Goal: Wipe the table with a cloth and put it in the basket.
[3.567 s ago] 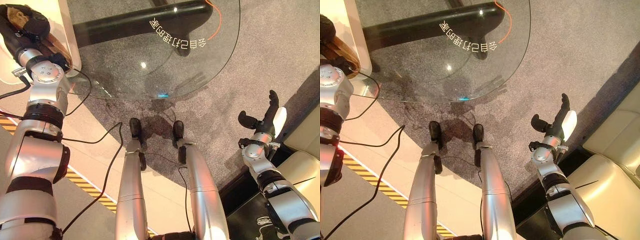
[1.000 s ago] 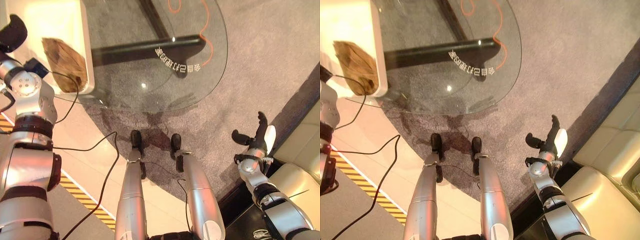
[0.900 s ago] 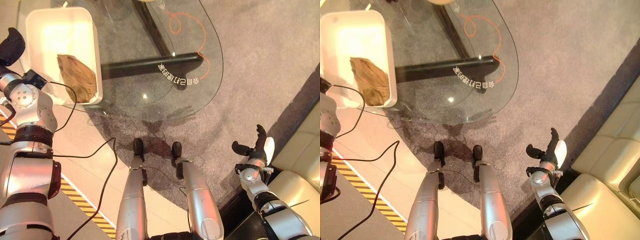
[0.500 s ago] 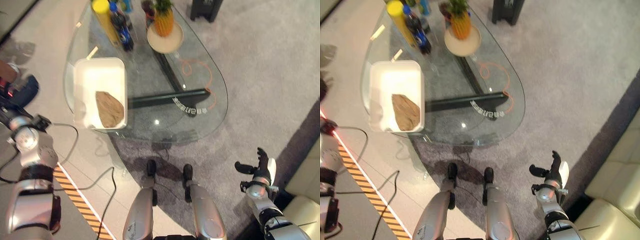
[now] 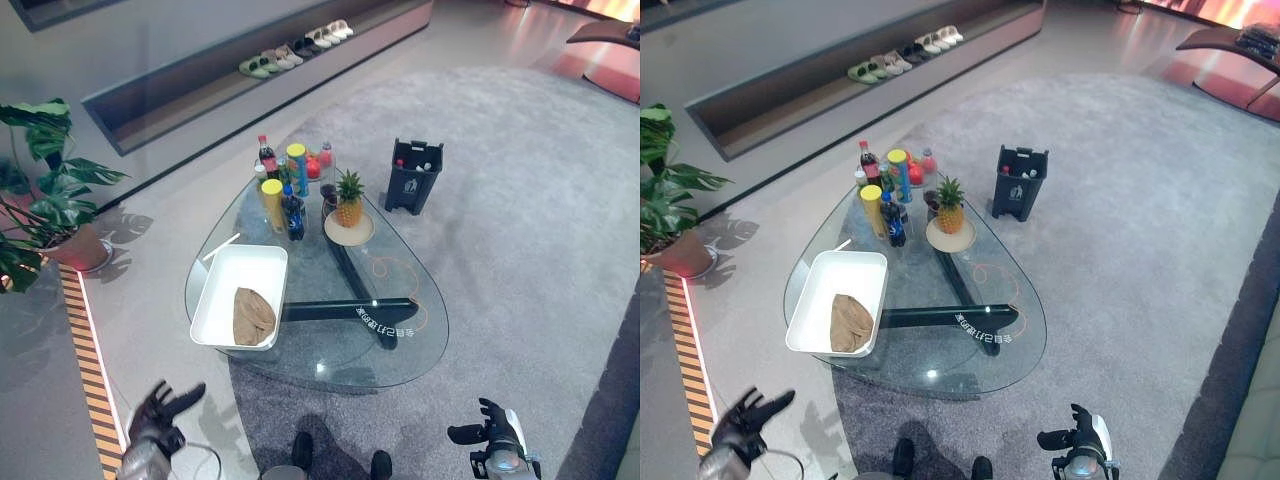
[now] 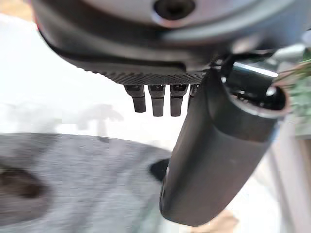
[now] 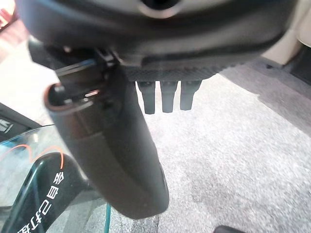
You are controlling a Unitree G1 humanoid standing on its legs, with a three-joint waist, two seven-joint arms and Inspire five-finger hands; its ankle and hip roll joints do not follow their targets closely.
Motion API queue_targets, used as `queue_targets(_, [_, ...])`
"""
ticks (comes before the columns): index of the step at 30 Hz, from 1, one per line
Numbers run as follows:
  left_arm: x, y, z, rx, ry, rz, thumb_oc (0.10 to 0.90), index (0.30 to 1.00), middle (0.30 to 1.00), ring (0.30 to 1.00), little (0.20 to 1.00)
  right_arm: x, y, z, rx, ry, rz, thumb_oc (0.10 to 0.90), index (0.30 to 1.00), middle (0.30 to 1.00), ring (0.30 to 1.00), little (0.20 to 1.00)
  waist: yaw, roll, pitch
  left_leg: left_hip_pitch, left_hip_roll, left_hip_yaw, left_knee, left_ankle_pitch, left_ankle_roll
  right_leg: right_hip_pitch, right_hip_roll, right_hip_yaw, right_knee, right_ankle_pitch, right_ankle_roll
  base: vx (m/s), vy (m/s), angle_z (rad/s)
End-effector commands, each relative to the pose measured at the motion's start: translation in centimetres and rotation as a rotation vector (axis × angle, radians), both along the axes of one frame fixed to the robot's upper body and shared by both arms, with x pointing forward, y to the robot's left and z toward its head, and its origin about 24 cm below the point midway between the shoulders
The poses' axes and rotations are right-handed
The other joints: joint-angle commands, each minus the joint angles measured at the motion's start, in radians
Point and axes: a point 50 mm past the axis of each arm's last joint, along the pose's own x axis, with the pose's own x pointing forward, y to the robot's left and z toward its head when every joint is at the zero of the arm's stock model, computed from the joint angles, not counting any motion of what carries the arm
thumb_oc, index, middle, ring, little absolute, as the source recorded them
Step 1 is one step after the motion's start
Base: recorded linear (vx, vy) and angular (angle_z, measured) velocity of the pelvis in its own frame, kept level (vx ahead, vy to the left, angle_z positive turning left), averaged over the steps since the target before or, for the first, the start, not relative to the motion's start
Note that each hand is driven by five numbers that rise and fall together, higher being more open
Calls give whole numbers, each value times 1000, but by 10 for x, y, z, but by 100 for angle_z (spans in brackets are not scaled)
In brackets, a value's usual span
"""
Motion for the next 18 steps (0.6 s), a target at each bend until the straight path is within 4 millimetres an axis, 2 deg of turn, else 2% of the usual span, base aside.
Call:
queue_targets(1, [9, 1, 1, -22, 28, -105, 800, 900, 900, 900, 900, -24, -17, -2, -8, 98, -49, 800, 900, 900, 900, 900, 22, -8, -54, 31, -32, 30, 14, -93, -1, -47, -26, -32, 67, 2, 19, 19, 4, -3])
queue_targets(4, [-10, -14, -11, -98, 164, -181, 800, 900, 900, 900, 900, -34, -13, -7, 31, 157, -83, 800, 900, 900, 900, 900, 21, -12, -60, 48, -27, 39, 11, -99, 2, -34, -24, -38, 65, 1, 18, 6, 1, -1])
queue_targets(8, [-31, -22, -19, -137, 317, -227, 800, 900, 900, 900, 900, -44, -7, -13, 84, 241, -66, 800, 900, 900, 900, 900, 16, -15, -68, 65, -22, 45, 9, -105, 3, -21, -22, -37, 64, -2, 18, 5, 7, -3])
queue_targets(18, [-28, -30, -21, -166, 341, -251, 800, 900, 900, 900, 900, -46, 1, -16, 128, 306, -3, 800, 900, 900, 900, 900, 7, -10, -73, 77, -13, 47, 2, -104, -4, -15, -21, -22, 54, 6, 20, 6, 2, -2])
